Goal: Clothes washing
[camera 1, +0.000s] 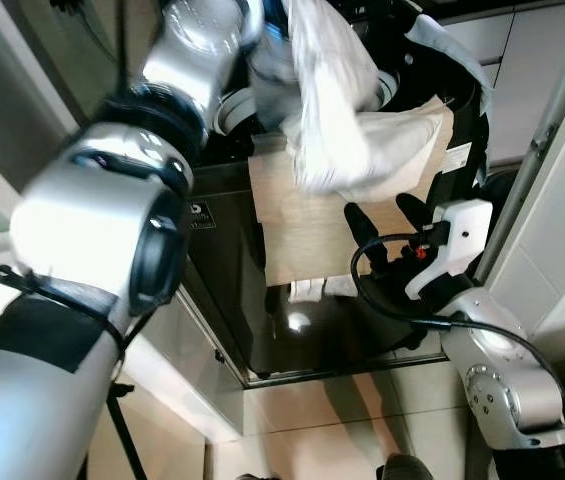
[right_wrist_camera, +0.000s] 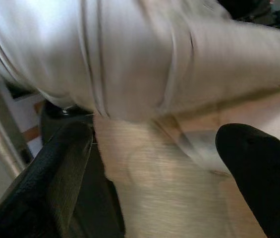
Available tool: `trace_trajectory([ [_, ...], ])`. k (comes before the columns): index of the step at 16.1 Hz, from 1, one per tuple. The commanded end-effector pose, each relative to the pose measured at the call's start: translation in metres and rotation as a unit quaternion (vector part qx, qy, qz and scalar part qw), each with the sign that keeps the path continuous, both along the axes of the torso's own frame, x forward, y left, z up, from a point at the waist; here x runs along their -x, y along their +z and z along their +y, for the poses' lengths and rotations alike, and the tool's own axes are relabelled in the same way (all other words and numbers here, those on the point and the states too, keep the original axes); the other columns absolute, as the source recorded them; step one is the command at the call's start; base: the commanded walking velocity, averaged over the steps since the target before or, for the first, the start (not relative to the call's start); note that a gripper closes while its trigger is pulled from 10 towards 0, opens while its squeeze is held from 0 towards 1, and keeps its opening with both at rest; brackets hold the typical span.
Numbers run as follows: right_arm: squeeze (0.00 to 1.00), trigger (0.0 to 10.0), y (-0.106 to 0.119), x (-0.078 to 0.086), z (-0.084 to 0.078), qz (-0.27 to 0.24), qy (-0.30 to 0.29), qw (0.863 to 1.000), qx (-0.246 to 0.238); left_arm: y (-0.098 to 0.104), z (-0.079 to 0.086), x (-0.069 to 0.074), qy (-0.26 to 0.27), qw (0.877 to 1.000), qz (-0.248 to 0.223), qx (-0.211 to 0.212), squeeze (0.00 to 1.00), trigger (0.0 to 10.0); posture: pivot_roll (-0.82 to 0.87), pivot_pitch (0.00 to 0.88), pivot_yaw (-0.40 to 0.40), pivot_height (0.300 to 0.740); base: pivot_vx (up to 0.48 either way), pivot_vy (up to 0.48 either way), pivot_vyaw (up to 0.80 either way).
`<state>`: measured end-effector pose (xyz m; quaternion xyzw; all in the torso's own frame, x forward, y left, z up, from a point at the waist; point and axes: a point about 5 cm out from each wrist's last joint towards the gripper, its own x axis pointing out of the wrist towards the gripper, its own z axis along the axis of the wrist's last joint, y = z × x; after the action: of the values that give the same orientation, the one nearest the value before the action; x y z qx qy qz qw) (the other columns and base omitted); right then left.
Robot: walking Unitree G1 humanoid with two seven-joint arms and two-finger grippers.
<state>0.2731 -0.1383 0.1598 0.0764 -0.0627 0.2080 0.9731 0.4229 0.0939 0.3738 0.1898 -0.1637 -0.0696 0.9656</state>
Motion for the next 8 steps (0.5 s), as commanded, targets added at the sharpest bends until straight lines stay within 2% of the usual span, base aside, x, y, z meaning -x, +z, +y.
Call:
trace_trajectory([
  [1, 0.00, 10.0, 0.001, 0.002, 0.005, -0.007, -0.005, 1.000, -0.002, 0.013, 0.011, 0.001, 0.015, 1.000, -0.015, 0.021, 0.00, 0.0, -0.34, 0.000, 0.236, 0.740, 0.000, 0.000, 0.00],
  [4, 0.00, 10.0, -0.001, 0.001, 0.006, -0.011, -0.028, 0.999, 0.010, 0.001, 0.010, -0.001, 0.011, 1.000, -0.005, 0.028, 0.00, 0.0, -0.34, 0.000, 0.220, 0.740, 0.437, 0.000, 0.00],
  [8, 0.00, 10.0, -0.002, 0.001, 0.008, -0.016, -0.018, 0.999, 0.030, -0.005, 0.009, -0.002, 0.009, 1.000, 0.002, 0.024, 0.00, 0.0, -0.33, 0.000, 0.202, 0.740, 0.480, 0.000, 0.00],
])
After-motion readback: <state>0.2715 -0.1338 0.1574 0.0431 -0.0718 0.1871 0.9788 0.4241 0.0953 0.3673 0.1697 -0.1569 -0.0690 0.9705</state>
